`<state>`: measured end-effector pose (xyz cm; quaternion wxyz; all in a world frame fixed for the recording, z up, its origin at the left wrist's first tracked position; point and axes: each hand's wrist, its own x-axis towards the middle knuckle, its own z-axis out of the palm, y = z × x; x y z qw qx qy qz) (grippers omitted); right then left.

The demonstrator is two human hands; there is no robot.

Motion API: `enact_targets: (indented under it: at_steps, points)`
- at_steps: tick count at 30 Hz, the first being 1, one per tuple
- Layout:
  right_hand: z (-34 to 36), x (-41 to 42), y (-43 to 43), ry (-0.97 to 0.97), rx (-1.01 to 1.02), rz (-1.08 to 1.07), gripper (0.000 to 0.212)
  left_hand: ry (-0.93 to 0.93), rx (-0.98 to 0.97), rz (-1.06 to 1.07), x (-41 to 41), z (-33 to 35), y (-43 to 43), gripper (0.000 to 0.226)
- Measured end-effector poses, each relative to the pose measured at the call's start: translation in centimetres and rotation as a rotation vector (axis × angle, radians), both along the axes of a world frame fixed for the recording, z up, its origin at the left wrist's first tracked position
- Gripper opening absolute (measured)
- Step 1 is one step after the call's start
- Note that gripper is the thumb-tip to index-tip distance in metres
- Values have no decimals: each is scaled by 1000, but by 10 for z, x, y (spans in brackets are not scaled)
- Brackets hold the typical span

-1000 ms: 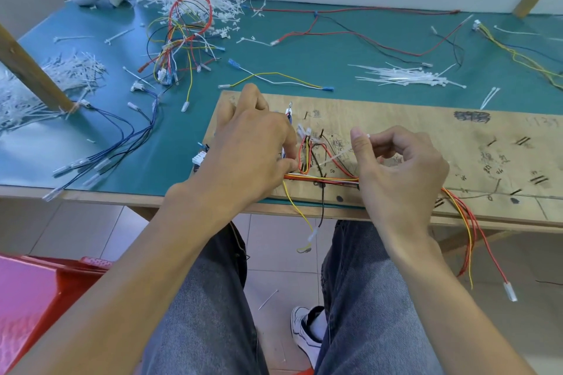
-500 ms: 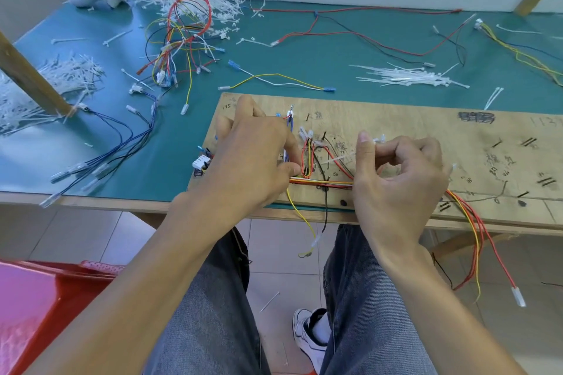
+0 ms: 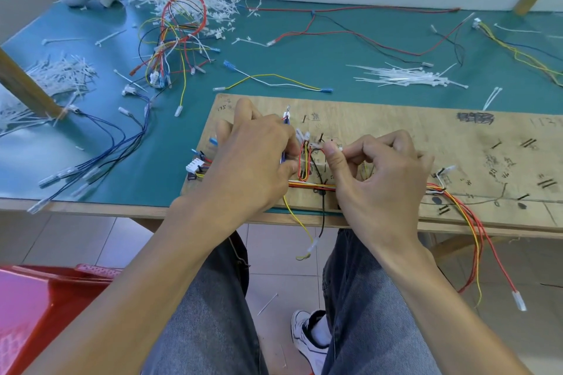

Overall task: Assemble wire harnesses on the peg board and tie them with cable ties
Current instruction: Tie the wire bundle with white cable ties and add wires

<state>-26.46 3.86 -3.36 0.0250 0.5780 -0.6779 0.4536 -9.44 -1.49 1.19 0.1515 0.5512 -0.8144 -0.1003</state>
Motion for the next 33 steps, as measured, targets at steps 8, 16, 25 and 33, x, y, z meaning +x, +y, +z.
enact_targets:
  at_steps: [8, 16, 25, 33]
  points:
    - [1, 0, 2, 42, 2, 32, 30, -103, 66, -12, -6, 8, -3, 12]
    - [-3, -1, 3, 100, 14, 79, 20, -212, 147, -99, 3, 19, -8, 18]
    - [-2, -5, 4, 123, 18, 201, 14, 301, 152, -277, 11, 4, -13, 9]
    - [1, -11, 5, 99, 86, 251, 8, 536, 216, -275, 6, -11, -17, 14]
